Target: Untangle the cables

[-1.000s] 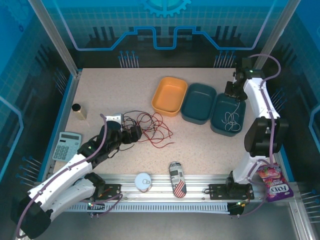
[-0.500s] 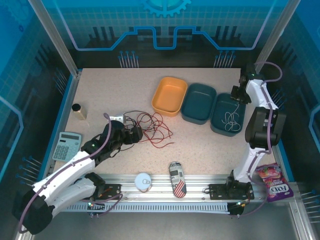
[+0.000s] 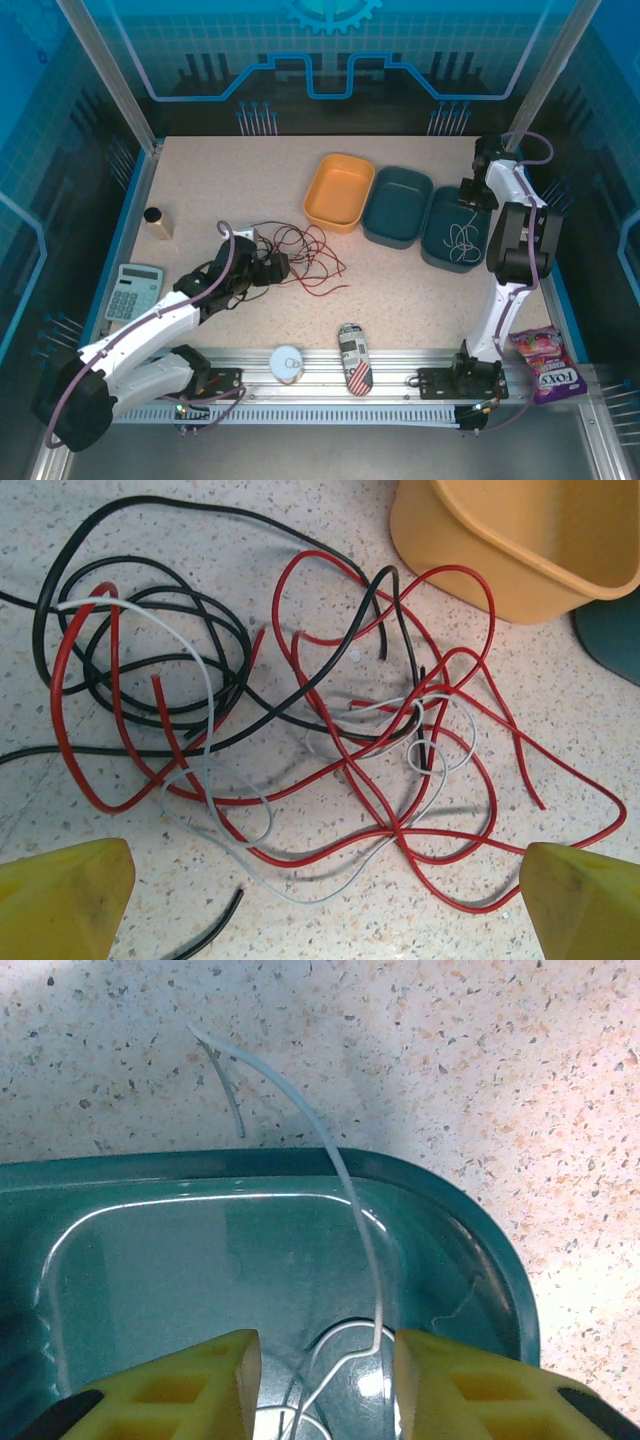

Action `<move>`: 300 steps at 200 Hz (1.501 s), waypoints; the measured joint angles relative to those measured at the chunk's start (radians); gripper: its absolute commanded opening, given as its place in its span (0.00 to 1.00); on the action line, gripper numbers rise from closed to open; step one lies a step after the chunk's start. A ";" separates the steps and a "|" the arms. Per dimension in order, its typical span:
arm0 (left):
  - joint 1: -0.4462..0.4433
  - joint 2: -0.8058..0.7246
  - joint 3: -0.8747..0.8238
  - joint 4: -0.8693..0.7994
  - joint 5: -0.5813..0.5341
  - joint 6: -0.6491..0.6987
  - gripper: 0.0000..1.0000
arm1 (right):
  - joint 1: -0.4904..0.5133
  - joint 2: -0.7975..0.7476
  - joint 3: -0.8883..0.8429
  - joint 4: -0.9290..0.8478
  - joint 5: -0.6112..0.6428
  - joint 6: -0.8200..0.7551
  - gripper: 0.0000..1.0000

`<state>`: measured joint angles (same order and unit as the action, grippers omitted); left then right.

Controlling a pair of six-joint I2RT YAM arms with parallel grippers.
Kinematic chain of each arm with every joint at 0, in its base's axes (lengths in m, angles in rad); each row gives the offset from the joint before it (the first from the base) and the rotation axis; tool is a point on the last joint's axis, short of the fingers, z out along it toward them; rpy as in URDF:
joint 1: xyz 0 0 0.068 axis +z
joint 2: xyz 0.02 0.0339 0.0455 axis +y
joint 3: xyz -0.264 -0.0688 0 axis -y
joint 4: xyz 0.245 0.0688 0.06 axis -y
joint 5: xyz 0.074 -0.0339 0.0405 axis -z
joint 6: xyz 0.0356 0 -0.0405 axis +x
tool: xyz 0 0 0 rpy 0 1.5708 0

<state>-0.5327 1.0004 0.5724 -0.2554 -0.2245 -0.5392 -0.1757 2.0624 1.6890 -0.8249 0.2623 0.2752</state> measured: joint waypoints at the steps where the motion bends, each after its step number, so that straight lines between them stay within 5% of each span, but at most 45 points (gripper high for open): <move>1: 0.000 0.000 0.001 0.000 0.000 0.000 0.99 | 0.000 0.000 0.000 0.000 0.000 0.000 0.40; 56: 0.000 0.002 0.003 0.006 0.000 0.000 0.99 | -0.011 0.025 0.001 0.030 0.012 0.000 0.37; 115: 0.000 0.014 0.015 0.005 0.000 0.016 0.99 | -0.008 0.056 0.002 0.039 0.019 -0.013 0.06; 208: 0.001 0.006 0.015 0.005 0.000 0.019 0.99 | 0.040 -0.257 -0.052 0.075 0.066 -0.034 0.03; 300: 0.008 0.000 0.015 0.006 0.000 0.022 0.99 | 0.042 -0.356 -0.291 0.061 -0.116 -0.009 0.03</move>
<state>-0.5251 1.0008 0.5873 -0.2493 -0.2241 -0.5171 -0.1337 1.7065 1.3983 -0.7639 0.1467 0.2665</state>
